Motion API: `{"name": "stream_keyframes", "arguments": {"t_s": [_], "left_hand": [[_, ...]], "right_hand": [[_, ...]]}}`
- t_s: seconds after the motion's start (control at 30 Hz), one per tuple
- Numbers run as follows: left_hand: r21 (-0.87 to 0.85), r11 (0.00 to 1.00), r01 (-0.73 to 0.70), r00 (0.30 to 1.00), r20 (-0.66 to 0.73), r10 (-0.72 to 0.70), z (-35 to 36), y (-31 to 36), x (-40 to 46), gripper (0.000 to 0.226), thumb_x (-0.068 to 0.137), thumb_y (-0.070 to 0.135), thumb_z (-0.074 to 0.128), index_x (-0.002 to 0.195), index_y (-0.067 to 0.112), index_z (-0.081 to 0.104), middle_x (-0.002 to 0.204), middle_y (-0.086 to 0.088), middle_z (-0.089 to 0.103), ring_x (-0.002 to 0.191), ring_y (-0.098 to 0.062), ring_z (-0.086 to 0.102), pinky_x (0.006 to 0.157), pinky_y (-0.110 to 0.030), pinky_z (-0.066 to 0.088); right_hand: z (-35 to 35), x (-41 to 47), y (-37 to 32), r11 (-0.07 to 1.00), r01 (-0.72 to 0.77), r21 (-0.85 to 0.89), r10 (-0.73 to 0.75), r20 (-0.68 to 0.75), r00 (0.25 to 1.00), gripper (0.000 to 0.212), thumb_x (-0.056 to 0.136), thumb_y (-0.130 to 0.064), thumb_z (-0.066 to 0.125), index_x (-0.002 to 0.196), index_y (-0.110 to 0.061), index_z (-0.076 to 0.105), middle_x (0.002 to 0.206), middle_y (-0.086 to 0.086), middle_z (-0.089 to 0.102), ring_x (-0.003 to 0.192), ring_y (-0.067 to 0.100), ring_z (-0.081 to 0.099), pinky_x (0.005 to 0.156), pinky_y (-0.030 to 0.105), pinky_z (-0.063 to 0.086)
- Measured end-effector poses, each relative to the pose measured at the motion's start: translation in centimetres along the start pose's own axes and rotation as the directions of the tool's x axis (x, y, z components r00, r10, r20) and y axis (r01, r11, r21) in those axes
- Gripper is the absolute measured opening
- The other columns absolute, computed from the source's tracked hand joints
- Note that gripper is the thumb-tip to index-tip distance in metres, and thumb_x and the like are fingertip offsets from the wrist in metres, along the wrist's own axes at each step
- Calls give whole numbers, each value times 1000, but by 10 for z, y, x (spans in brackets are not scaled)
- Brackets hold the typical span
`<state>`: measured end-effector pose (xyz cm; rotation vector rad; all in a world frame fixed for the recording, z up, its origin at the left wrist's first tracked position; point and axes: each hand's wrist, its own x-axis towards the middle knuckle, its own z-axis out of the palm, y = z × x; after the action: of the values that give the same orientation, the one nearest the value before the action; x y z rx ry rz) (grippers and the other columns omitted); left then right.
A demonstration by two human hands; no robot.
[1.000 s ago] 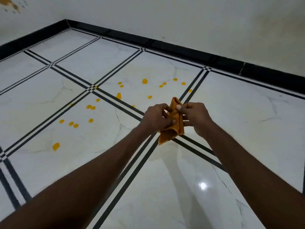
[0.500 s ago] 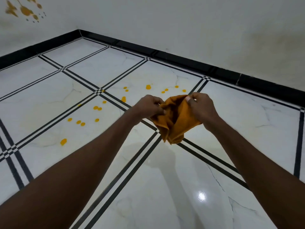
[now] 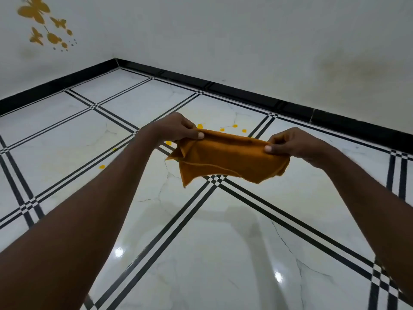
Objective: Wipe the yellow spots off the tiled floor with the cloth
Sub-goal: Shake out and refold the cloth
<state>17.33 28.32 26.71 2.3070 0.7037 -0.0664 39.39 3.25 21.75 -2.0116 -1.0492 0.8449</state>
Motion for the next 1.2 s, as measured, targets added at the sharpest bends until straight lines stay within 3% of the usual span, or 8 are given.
{"name": "stream_keyframes", "arguments": {"t_s": [0.23,0.43,0.6,0.67,0.73,0.87,1.03,1.2], "left_hand": [[-75,982,-175,981,66,180,8,79,-1,34,86,40,73,111,17,71,112,-5,71,104,-24,68,83,-35,61],[-90,978,-190,963,-210,168,14,82,15,34,84,34,77,114,19,73,121,-4,66,113,-27,61,92,-44,58],[-317,948,-35,915,-392,-97,43,51,22,24,87,24,75,108,13,72,105,-4,69,95,-18,66,84,-34,59],[-406,898,168,930,-238,-281,66,35,21,34,93,34,69,104,2,69,105,-14,69,86,-25,68,76,-35,61],[-422,781,461,884,142,-445,87,25,11,65,96,58,51,106,-4,67,109,-22,69,88,-33,68,87,-42,59],[-425,620,660,670,706,-230,120,23,-1,98,88,81,25,137,0,52,133,-22,63,118,-38,64,101,-48,51],[-752,489,441,894,418,-162,139,36,9,79,93,71,37,151,18,36,149,-15,49,132,-38,52,110,-54,41],[-867,454,206,977,155,-146,135,42,13,79,92,68,46,148,13,42,144,-14,53,131,-33,52,110,-50,43]], "right_hand": [[13,-6,-25,1000,8,14,-10,152,988,68,79,-39,82,138,-19,54,133,1,59,121,23,56,92,34,49],[23,-9,-44,974,18,226,-60,182,981,52,81,-41,70,125,-13,65,121,7,72,108,27,71,88,38,60],[19,-14,-52,954,4,298,-33,93,995,21,95,-32,63,107,-16,68,101,7,73,91,27,72,72,33,58],[21,-14,-52,946,-35,322,28,27,999,24,100,-28,59,119,-15,66,107,9,70,98,31,68,82,41,58],[22,-16,-51,937,-70,341,74,1,997,39,102,-25,55,139,-13,54,127,10,62,111,32,61,93,45,52],[22,-15,-47,895,-99,435,141,-66,988,55,103,-28,53,153,-14,34,148,10,46,123,33,51,98,46,42],[22,-18,-48,842,-109,529,227,-163,960,50,103,-36,52,146,-15,38,135,10,52,115,32,54,100,48,45],[19,-18,-47,855,-68,514,223,-247,943,35,98,-46,58,120,-19,50,119,7,60,108,29,59,98,48,49]]}}
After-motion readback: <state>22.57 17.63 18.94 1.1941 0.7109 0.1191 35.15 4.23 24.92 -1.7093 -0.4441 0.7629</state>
